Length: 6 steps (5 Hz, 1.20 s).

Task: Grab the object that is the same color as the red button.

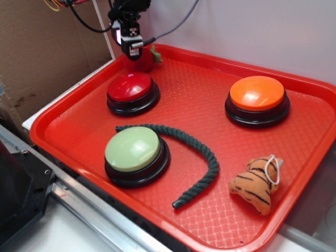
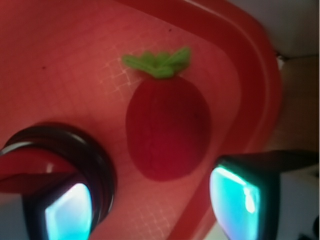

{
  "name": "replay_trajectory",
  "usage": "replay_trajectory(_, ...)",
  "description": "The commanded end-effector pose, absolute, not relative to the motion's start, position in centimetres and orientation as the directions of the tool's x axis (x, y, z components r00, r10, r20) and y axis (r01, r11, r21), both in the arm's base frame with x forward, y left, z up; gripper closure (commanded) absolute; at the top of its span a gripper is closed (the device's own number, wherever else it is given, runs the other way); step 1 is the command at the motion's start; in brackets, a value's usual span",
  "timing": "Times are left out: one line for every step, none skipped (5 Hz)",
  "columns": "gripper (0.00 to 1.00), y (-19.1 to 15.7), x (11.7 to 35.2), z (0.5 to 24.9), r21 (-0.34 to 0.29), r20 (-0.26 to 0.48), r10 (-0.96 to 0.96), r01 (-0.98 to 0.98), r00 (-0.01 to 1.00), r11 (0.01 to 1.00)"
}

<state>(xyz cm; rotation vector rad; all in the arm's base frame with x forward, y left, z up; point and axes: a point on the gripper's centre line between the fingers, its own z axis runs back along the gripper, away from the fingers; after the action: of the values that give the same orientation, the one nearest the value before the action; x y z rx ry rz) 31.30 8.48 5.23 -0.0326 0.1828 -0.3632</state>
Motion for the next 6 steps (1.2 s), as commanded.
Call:
replay_trajectory(0.00,7.2,33.2,4.4,-0.092,-0.152,-0.391,0.381,0.908,0.920)
replay_trajectory(0.00,5.3,33.0,1.5,-0.136,-0.218,-0.424,0.403,0.879,0.905)
replay_trajectory(1.00,5.5,31.5,-0.3,-0.129,-0.245,-0.356,0.333,0.902,0.934)
replay_trajectory(1.00,6.1,30.7,0.1,-0.095,-0.248,-0.330,0.316,0.911,0.944)
replay_trajectory(1.00,6.3,30.4,1.5,-0.071,-0.230,-0.304,0.296,0.924,0.953)
replay_trajectory(1.00,6.1,29.1,5.2,-0.023,-0.172,-0.250,0.250,0.953,0.968)
